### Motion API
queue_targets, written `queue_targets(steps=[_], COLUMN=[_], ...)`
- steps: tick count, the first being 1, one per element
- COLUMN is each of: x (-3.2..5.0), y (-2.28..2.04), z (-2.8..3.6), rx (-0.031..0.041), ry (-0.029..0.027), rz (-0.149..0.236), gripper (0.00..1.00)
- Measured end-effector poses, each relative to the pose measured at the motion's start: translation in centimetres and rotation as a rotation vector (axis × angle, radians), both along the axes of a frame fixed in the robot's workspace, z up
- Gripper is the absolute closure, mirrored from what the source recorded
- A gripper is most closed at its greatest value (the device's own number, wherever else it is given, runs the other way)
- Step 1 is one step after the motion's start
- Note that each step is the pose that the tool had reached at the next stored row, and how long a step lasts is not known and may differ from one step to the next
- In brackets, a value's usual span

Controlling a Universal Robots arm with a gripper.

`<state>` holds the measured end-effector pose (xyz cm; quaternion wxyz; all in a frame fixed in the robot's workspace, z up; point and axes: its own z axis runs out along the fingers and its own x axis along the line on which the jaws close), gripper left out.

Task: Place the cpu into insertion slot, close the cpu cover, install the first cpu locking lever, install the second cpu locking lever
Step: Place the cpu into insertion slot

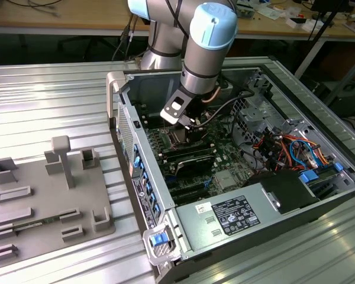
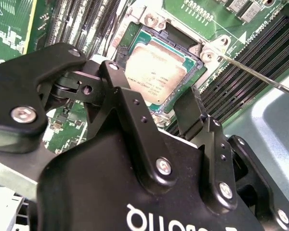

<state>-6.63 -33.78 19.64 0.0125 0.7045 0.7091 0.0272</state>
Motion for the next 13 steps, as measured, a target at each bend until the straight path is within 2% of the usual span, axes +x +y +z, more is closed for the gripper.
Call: queue_targets(steps=[4,5,6,8,13], x=[0.0,0.0,0.0,0.0,0.0], y=[0.01,0.01,0.02,0.02,0.35], z=[0.0,0.0,0.0,0.0,-0.02], rx=[0.0,0.0002,0.0002,0.0,0.0001], ry=[0.0,0.0,0.0,0.0,0.0], rz=[0.0,0.0,0.0,0.0,-0.012], gripper=[0.34,0.33,0.27,0.27,0.27])
